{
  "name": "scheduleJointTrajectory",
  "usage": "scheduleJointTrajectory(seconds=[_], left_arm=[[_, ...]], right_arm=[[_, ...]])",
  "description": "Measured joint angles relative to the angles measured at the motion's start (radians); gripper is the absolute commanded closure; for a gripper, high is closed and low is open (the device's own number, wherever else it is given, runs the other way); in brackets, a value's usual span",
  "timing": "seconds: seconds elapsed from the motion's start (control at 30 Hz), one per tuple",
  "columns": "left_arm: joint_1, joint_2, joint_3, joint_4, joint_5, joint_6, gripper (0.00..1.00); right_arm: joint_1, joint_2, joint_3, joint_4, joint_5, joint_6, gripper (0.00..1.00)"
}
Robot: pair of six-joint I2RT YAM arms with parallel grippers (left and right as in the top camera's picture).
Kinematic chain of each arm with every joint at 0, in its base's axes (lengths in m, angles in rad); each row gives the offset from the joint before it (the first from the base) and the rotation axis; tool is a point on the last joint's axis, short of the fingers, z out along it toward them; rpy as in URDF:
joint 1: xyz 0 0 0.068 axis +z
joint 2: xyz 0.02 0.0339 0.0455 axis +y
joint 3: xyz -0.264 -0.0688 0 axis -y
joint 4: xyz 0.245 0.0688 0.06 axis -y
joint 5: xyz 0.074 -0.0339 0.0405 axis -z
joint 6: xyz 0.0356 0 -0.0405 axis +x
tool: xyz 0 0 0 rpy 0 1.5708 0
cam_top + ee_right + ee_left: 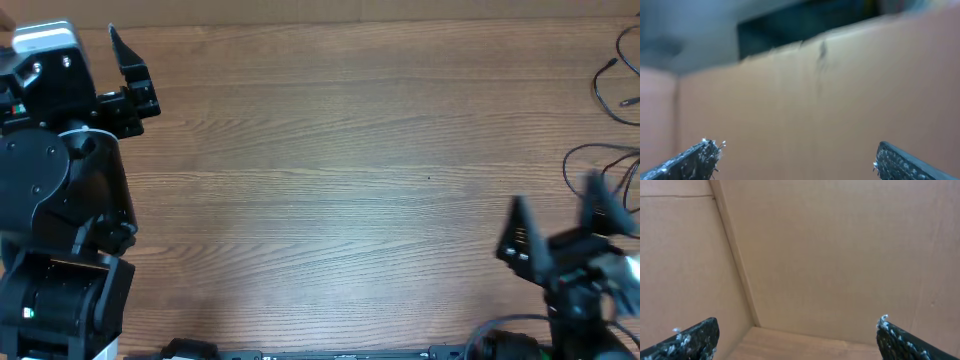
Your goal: Untangle cables
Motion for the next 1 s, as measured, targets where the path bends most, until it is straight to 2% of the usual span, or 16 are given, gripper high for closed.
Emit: scheduleJointTrajectory(seconds=[0.13,0.27,0.47,1.0], left_arm=[[0.000,0.003,0.000,-0.032,0.000,0.000,0.00],[0.000,0.037,0.000,-0.043,0.000,0.000,0.00],[0.000,0.129,0.000,-0.055,0.000,0.000,0.00],[0.000,0.151,-0.002,-0.051,0.000,0.000,0.00]], right_arm=[[0.000,0.002,-0.107,-0.038,-0.102,0.000,0.00],[0.000,0.002,-0.198,-0.039,-0.114,-0.009,0.00],[0.000,0.002,-0.310,-0.084,0.022,-0.012,0.00],[0.000,0.003,-0.337,-0.501,0.373,-0.016,0.00]])
